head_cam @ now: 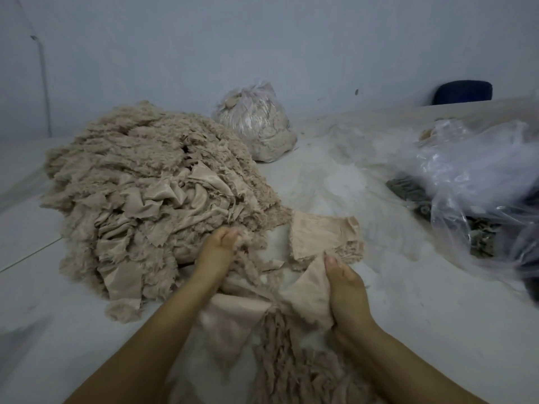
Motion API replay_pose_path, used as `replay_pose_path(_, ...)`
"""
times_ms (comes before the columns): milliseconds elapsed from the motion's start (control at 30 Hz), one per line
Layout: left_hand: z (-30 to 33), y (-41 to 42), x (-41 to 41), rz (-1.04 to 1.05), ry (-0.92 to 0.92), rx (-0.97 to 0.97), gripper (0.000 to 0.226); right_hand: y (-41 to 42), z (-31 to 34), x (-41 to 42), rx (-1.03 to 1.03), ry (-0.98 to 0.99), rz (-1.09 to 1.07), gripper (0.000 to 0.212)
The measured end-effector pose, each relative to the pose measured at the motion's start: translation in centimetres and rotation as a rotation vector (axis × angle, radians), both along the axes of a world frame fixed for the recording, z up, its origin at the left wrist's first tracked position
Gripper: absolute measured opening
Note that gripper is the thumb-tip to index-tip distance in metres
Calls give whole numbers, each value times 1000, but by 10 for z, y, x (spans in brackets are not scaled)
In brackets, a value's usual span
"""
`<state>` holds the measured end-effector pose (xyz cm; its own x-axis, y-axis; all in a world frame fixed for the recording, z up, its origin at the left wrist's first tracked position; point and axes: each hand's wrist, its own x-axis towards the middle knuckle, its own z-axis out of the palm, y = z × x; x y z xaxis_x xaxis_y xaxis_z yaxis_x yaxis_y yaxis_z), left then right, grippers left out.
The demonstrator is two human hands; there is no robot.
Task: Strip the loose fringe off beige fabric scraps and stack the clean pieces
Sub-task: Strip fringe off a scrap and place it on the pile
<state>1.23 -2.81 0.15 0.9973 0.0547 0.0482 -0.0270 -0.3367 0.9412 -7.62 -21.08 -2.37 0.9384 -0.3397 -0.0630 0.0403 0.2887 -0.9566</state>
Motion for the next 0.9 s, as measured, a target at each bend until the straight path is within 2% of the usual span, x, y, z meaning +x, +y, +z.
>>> replay_pose_path(100, 6, 6, -7, -354, 3, 111, 48, -8, 2, -2, -33, -16, 40, 25)
replay_pose_path(167, 7, -6, -17, -442, -60, 253, 55, -6, 5, -1, -76, -16, 68, 28)
replay_pose_path(200, 8, -14, -20, -447, -115, 271, 49, -4, 8, -1, -114, -25, 80, 35)
replay_pose_path(267, 15, -31, -31, -544, -69, 140, 30, -1, 14, 0, -174, -60, 103, 48)
replay_pose_path(333, 16, -46, -41, -633, 78, -59, 37, 0, 18, 0, -178, -70, 136, 40)
replay_pose_path(400, 16, -58, -51, -611, 107, -224, 34, 0, 19, 2, -243, -55, 79, 26)
replay_pose_path(433, 17, -62, -53, -585, 97, -268, 30, -3, 17, 3, -309, -46, 23, 31)
replay_pose_path(533, 18, -67, -54, -544, 68, -243, 24, -11, 12, 8, -420, -53, -95, 38)
replay_pose_path(667, 18, -62, -53, -551, 186, -289, 28, -16, 5, 8, -418, -18, -137, 44)
replay_pose_path(767, 20, -54, -49, -594, 213, -267, 26, -19, 8, 4, -313, 77, -60, 53)
replay_pose_path(900, 27, -50, -45, -701, 274, -248, 20, -18, 19, 1, -252, 0, 283, 57)
